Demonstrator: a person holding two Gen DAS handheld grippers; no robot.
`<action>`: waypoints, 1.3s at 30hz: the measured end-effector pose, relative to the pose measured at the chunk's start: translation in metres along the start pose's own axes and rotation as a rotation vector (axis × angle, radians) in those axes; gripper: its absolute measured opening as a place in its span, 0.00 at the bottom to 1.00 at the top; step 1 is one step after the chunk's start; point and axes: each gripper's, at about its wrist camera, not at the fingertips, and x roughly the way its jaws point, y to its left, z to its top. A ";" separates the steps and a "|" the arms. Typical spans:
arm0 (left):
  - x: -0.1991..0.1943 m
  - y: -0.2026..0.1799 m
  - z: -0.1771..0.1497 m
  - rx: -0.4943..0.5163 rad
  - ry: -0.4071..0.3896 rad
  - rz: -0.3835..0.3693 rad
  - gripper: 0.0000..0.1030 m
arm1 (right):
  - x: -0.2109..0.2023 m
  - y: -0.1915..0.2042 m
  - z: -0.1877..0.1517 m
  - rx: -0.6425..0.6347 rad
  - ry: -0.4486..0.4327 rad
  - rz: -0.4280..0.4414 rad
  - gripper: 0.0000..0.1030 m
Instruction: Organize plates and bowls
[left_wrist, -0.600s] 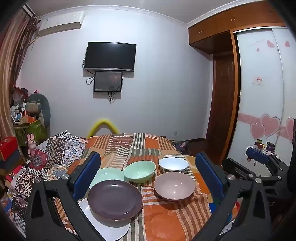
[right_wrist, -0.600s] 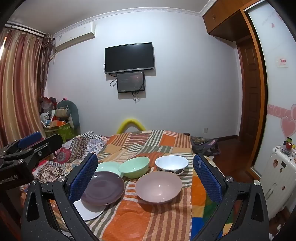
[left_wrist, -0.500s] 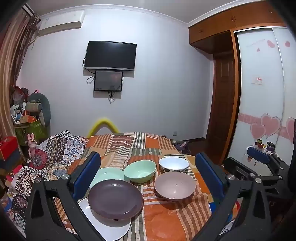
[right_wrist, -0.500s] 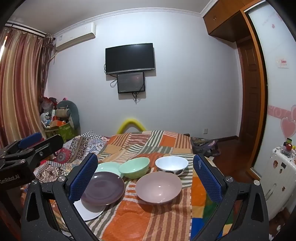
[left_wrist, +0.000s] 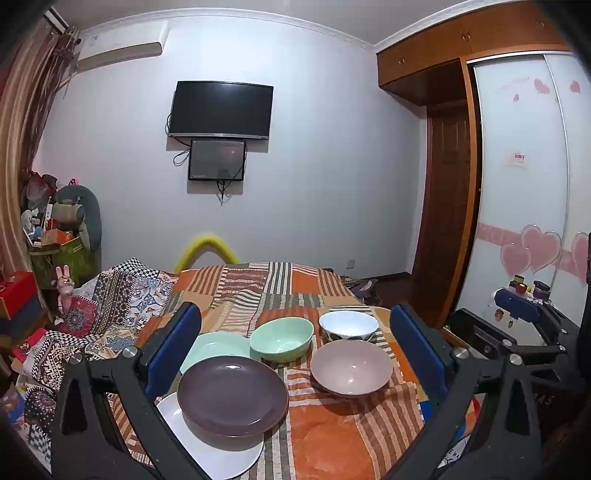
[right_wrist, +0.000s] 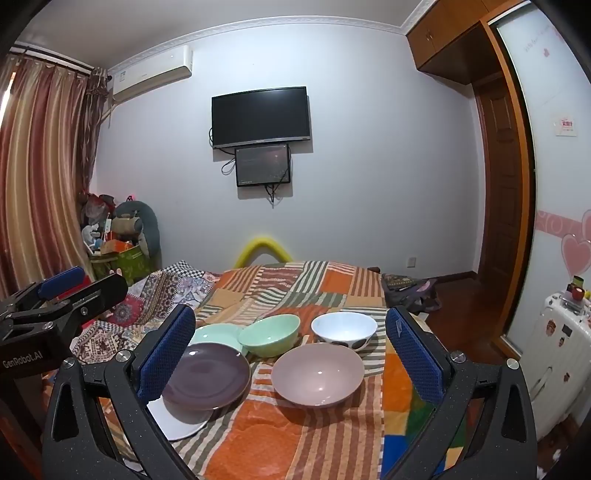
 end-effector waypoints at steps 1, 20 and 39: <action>0.000 0.000 0.000 0.001 0.000 0.002 1.00 | 0.000 0.000 0.000 0.000 -0.001 0.000 1.00; 0.000 0.001 -0.001 0.001 0.006 0.008 1.00 | -0.002 -0.001 0.000 0.013 0.003 0.006 1.00; 0.001 0.003 -0.002 -0.006 0.012 0.005 1.00 | -0.001 -0.001 0.000 0.014 0.004 0.005 1.00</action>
